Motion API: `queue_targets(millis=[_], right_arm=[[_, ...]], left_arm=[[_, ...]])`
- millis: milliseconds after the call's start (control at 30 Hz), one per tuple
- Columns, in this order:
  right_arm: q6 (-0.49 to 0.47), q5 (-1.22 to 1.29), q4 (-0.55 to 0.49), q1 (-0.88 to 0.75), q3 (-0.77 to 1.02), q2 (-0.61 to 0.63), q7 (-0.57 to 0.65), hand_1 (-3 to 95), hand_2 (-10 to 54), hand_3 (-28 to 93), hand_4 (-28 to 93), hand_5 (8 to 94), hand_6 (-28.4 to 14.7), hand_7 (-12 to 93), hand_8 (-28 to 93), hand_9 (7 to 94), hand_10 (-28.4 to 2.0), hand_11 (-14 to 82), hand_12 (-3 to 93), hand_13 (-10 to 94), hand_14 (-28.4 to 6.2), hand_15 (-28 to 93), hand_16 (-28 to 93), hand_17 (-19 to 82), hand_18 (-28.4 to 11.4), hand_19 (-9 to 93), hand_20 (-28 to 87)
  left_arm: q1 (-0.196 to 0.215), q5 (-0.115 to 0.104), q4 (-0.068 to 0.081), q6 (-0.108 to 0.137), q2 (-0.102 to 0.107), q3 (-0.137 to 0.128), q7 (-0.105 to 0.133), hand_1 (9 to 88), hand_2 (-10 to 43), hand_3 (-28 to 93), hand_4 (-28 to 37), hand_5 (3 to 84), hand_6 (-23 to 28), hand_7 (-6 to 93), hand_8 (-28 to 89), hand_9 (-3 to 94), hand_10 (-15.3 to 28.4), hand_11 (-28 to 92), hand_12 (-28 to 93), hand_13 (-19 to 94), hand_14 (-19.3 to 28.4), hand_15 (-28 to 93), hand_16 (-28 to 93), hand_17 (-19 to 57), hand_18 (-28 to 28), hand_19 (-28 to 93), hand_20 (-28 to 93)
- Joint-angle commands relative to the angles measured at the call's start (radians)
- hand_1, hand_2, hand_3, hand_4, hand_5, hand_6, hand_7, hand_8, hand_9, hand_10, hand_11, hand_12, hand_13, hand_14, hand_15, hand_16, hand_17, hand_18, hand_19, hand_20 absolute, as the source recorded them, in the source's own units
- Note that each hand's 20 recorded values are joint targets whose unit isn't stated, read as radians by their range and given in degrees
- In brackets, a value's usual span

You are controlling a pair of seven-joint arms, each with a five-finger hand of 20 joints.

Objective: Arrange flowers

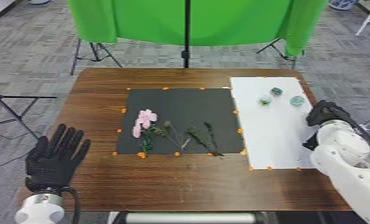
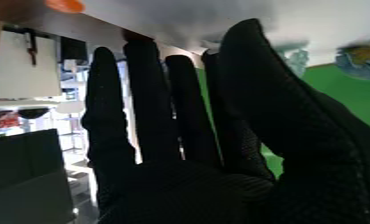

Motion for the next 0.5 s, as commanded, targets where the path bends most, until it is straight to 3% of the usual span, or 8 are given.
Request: queue_targets(millis=[33, 167, 267, 500], right_arm=[[0.011, -0.031, 0.021, -0.008, -0.056, -0.001, -0.068, 49.9, -9.5, 72, -28, 54.6, -0.7, 17, -14, 50.9, -12.1, 13.1, 13.1, 52, -12.0, 31, 19, 20, -21.6, 67, 21], [0.112, -0.082, 0.037, -0.006, -0.099, -0.008, -0.061, 55.8, -9.5, 66, -28, 66.4, 0.5, 19, -8, 60.6, -11.2, 14.0, 14.0, 56, -10.6, 33, 19, 21, -20.6, 67, 23], [0.167, -0.105, 0.017, -0.018, -0.103, -0.004, -0.073, 60.7, -9.5, 64, -28, 76.4, 1.1, 22, -2, 71.2, -9.8, 11.0, 20.8, 61, -8.3, 29, 31, 22, -19.4, 67, 26], [0.269, -0.106, -0.160, -0.033, -0.111, 0.012, -0.146, 61.0, -9.5, 67, -28, 79.7, 1.1, 22, 0, 75.7, -9.3, 7.4, 25.9, 64, -7.4, 27, 36, 23, -19.6, 68, 28]], left_arm=[[0.011, 0.026, -0.002, 0.047, -0.017, -0.011, -0.066, 27.7, 20.9, 76, -28.3, 46.9, 8.5, 12.1, -8, 39.4, 14.9, 20, 13, 30, 14.5, 34, -4, -4.2, 14.8, 31, 17], [0.008, 0.018, 0.002, 0.037, -0.018, -0.007, -0.057, 27.5, 20.9, 75, -28.3, 46.7, 8.7, 12.0, -8, 38.9, 14.9, 20, 13, 30, 14.7, 34, -4, -4.6, 15.1, 32, 17], [0.011, 0.012, 0.003, 0.030, -0.016, -0.008, -0.051, 27.6, 20.9, 75, -28.3, 46.7, 8.7, 11.9, -8, 38.9, 15.0, 20, 13, 30, 14.7, 34, -4, -4.7, 15.0, 32, 17], [0.028, 0.007, -0.001, 0.014, -0.012, -0.018, -0.043, 27.6, 20.9, 75, -28.3, 46.7, 8.6, 11.9, -8, 39.1, 14.9, 20, 13, 30, 14.3, 34, -4, -4.4, 14.5, 31, 17]])
